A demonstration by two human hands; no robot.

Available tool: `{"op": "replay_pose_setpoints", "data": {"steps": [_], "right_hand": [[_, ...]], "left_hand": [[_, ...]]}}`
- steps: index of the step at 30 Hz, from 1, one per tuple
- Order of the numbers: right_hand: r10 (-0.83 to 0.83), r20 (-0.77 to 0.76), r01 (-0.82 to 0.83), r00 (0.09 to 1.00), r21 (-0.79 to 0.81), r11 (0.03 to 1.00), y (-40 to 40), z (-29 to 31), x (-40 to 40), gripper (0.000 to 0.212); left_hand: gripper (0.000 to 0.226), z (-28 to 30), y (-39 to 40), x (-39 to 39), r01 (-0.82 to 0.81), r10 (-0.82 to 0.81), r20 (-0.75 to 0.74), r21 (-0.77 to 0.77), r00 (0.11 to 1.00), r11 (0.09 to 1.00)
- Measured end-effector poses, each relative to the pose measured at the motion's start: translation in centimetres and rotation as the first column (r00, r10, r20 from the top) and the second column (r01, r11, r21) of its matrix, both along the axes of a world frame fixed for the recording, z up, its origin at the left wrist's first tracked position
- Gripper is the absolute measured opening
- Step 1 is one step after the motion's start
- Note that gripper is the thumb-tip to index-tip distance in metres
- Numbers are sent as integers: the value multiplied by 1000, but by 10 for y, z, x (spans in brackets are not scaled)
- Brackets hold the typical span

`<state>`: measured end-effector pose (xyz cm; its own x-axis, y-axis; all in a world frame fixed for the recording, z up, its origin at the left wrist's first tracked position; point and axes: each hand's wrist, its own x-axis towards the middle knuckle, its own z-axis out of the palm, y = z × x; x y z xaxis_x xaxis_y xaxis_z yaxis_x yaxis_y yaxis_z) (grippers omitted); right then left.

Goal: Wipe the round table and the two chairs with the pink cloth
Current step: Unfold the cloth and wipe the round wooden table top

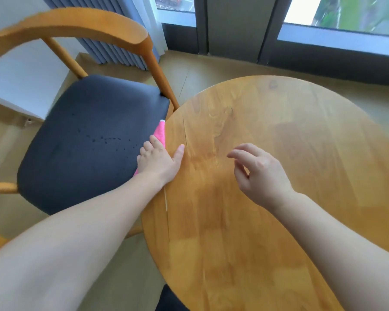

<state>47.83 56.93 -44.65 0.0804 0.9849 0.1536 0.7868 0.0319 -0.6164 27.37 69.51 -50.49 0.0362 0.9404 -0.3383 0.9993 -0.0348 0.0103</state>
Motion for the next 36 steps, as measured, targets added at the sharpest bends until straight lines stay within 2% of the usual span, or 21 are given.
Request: {"op": "replay_pose_setpoints", "data": {"steps": [7, 15, 23, 36], "right_hand": [[-104, 45, 105, 994, -19, 994, 6, 0, 4, 24], [-261, 0, 261, 965, 3, 965, -13, -8, 21, 22], [-297, -16, 297, 955, 1, 955, -40, -15, 43, 21], [-376, -47, 377, 926, 16, 926, -67, -25, 82, 22]], "left_hand": [[97, 2, 35, 21, 159, -159, 13, 7, 987, 987], [99, 5, 72, 66, 287, -287, -17, 26, 958, 958], [101, -2, 96, 117, 362, -357, -83, 57, 930, 930], [101, -2, 111, 203, 483, -481, -47, 57, 876, 874]]}}
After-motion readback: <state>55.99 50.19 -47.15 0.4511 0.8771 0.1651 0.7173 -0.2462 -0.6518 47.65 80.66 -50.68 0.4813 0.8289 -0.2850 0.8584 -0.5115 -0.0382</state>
